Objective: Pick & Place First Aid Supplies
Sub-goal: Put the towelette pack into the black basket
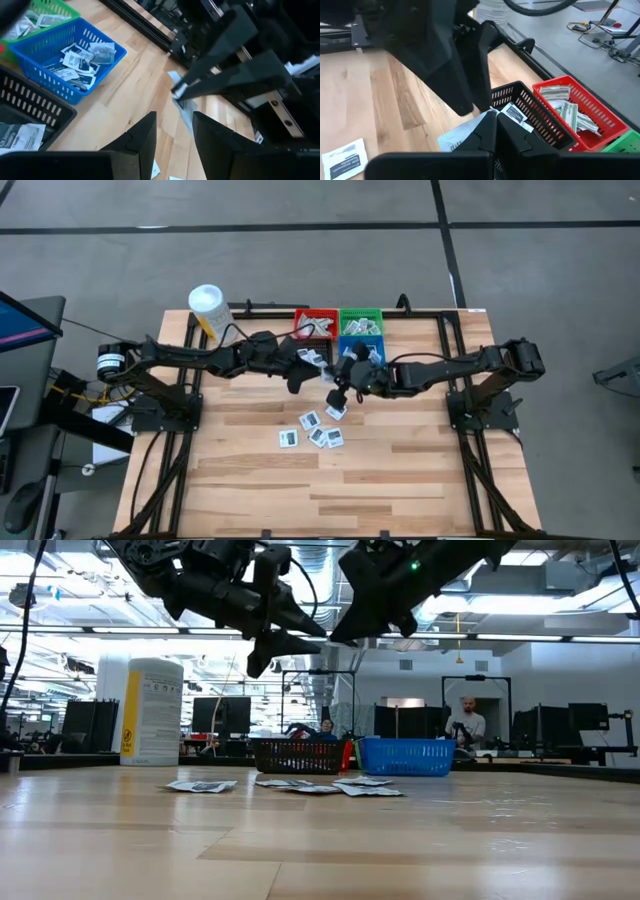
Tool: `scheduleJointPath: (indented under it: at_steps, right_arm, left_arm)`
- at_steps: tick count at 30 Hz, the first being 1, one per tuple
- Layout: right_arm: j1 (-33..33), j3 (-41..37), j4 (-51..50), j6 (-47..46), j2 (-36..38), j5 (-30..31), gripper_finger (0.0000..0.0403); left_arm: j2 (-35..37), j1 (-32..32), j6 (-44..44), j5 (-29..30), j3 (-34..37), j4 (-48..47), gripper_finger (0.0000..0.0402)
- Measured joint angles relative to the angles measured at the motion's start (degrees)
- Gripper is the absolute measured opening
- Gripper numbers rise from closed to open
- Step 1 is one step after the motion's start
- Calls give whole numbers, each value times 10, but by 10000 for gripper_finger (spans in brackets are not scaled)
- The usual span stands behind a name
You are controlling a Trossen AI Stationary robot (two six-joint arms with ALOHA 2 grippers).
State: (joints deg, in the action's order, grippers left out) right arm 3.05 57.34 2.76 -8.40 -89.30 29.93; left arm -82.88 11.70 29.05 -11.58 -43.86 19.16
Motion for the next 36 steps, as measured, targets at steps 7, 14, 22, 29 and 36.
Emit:
scheduleJointPath:
  at_steps: [7,14,22,29,36]
  right_arm:
    - [3,0,8,0,0,0,0]
    - [3,0,16,0,0,0,0]
    - [11,0,30,0,1,-4,0]
    - [14,0,42,5,1,-20,0]
    - [14,0,66,27,1,-31,0]
  left_arm:
    - [-16,-9,17,-18,0,16,127]
    - [-49,-21,19,-53,0,58,127]
    - [-49,-18,17,-27,0,94,127]
    - [-49,-18,-18,-29,0,94,120]
    - [-49,-18,-32,-48,0,96,63]
